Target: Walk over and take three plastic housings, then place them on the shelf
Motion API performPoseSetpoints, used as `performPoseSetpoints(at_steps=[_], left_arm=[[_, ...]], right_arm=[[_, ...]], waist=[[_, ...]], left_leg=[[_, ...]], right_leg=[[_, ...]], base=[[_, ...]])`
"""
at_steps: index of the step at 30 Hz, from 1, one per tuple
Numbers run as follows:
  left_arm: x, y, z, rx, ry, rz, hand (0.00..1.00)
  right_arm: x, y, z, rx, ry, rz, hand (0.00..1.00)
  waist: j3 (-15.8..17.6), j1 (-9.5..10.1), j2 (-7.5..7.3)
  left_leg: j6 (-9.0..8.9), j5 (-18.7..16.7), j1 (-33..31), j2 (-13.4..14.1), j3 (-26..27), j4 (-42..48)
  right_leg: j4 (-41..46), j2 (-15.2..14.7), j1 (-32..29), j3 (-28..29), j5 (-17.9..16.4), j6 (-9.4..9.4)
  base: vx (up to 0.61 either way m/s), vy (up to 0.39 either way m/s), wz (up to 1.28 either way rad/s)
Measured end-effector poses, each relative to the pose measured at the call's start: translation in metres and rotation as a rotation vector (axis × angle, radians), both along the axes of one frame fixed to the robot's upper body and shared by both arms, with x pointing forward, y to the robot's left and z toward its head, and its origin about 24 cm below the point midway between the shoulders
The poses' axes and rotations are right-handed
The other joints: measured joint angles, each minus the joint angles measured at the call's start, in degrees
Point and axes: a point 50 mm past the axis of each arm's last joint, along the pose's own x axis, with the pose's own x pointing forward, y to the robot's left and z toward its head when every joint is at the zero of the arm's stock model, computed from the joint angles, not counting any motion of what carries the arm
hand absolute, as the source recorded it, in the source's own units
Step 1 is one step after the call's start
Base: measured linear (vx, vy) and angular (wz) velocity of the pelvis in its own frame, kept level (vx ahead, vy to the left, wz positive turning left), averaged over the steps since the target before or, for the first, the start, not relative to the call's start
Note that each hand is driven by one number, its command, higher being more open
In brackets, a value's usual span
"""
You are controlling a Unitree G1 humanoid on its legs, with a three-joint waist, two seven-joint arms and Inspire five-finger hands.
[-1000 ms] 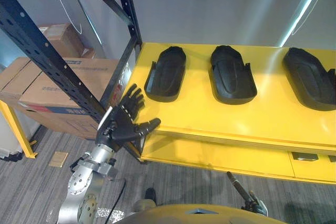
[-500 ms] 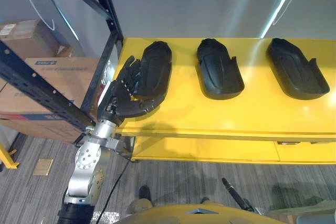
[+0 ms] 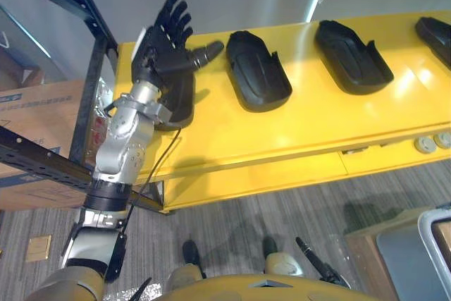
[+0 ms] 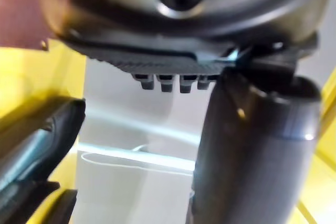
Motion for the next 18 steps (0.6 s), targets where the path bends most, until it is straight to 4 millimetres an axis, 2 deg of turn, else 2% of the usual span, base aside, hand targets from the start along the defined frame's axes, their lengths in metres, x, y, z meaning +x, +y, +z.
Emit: performPoseSetpoints(at_steps=[5, 11, 13, 18], left_arm=[[0.008, -0.001, 0.01, -0.065, 0.011, -0.015, 1.0], [0.021, 0.005, 0.018, -0.107, 0.048, 0.098, 1.0], [0.025, 0.01, 0.015, -0.121, 0.079, 0.158, 1.0], [0.03, 0.018, 0.005, -0.132, 0.141, 0.233, 1.0]], right_arm=[[0.002, 0.002, 0.001, 0.002, -0.008, 0.015, 1.0], [0.011, 0.006, 0.001, 0.023, -0.041, 0.031, 1.0], [0.012, 0.009, 0.001, 0.037, -0.047, 0.025, 1.0], [0.018, 0.015, 0.002, 0.05, -0.074, 0.057, 1.0]], waist=[[0.5, -0.87, 0.04], [3.3, -1.18, -1.11], [4.8, -1.22, -1.49], [5.1, -1.18, -1.49]], left_leg=[[0.01, 0.2, 0.0, 0.1, 1.1, 0.0], [0.25, 0.6, -1.2, 0.1, 2.2, 0.2], [0.26, 0.6, -1.2, 0.1, 2.2, 0.3], [0.25, 0.6, -1.8, 0.1, 2.4, 0.3]], right_leg=[[0.7, 0.2, -1.1, 1.3, 0.1, 0.11], [0.6, 0.3, -3.0, 2.7, 1.3, 0.2], [0.6, 0.3, -3.0, 2.8, 1.4, 0.23], [0.7, 0.3, -3.7, 3.0, 1.4, 0.23]], base=[[-0.04, 0.007, -0.11], [-0.02, 0.006, -0.11], [0.0, 0.0, 0.0], [0.0, 0.0, 0.0]])
